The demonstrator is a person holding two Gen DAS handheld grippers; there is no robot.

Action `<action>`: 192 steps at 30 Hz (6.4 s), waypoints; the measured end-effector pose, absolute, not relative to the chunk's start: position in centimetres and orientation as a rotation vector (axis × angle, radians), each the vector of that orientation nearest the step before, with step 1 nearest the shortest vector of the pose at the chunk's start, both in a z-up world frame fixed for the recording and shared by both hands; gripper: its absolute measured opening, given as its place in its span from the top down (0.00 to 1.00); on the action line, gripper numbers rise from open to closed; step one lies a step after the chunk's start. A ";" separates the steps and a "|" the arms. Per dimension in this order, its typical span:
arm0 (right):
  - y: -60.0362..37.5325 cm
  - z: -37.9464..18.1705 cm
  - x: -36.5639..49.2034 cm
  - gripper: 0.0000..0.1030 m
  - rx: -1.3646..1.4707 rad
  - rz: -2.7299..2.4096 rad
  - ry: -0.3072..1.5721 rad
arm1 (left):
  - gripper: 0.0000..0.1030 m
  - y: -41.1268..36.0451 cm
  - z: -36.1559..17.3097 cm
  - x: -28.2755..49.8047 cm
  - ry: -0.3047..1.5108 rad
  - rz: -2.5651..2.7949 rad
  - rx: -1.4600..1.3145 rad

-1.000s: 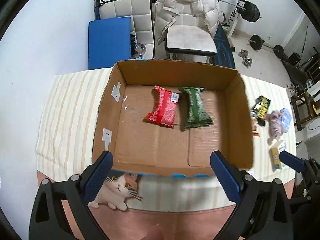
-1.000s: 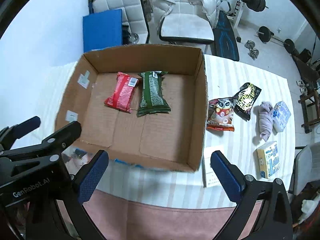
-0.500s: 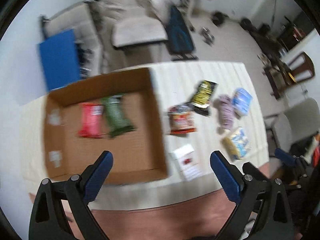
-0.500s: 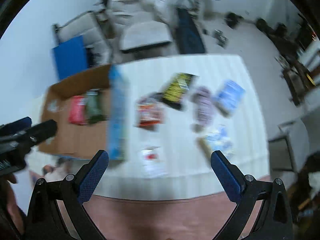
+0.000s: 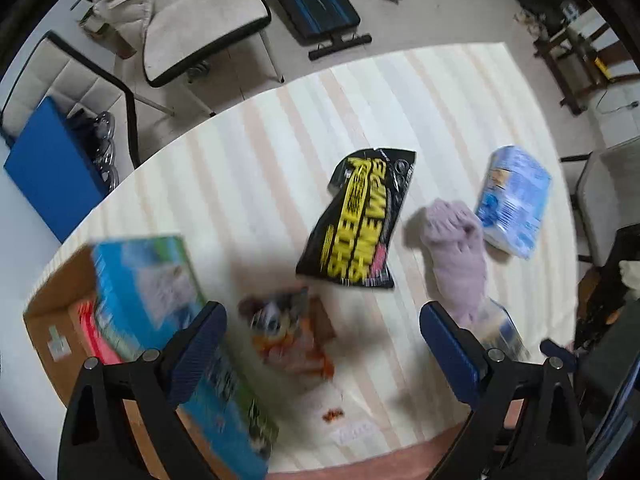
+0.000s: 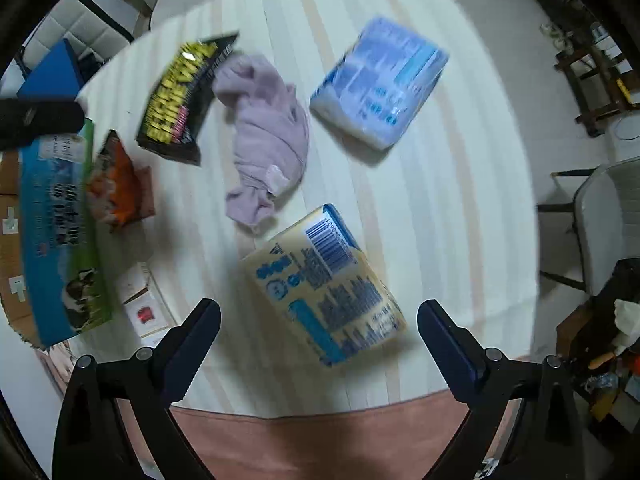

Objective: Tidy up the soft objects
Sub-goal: 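Grasp the black-yellow wipes pouch with left tool while right tool grasps yellow box, then place the wipes pouch and yellow box into the box, open both tools, then grasp the orange panda snack bag with left tool while right tool grasps lilac towel, then drop the panda bag and lilac towel into the box, open both tools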

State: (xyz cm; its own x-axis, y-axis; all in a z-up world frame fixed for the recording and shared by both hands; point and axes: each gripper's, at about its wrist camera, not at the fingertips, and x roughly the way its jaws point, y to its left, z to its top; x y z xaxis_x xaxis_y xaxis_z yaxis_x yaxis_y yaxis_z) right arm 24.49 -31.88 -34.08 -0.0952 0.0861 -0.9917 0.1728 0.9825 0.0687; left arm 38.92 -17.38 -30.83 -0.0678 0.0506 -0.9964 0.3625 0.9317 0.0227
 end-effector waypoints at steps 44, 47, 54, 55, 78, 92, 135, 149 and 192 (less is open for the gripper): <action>-9.6 -17.2 21.5 0.36 0.239 0.212 1.422 | 0.51 10.3 -16.5 27.6 1.347 -0.041 -0.089; -5.4 -17.2 24.8 0.36 0.187 0.230 1.422 | 0.51 14.5 -17.9 29.3 1.367 0.015 -0.093; -0.2 -21.9 31.1 0.36 0.083 0.164 1.474 | 0.51 20.2 -22.6 33.1 1.444 0.049 -0.114; 0.0 -22.8 31.8 0.36 0.071 0.152 1.479 | 0.51 20.4 -23.5 33.7 1.459 0.045 -0.110; 2.4 -31.9 38.6 0.18 -0.039 0.037 1.540 | 0.35 22.4 -30.4 37.4 1.624 0.086 -0.112; 2.9 -29.6 33.6 0.00 0.007 0.117 1.521 | 0.07 21.8 -25.5 32.1 1.466 0.100 -0.076; -25.6 -23.3 27.1 0.00 0.269 -0.105 1.415 | 0.07 -10.0 -21.2 33.5 1.431 -0.242 0.454; -32.4 -39.1 34.0 0.49 0.369 -0.151 1.646 | 0.07 -15.3 -34.0 36.3 1.625 -0.173 0.674; -16.2 -22.3 26.1 0.57 0.361 0.274 1.452 | 0.57 6.1 -15.9 27.5 1.396 -0.110 -0.030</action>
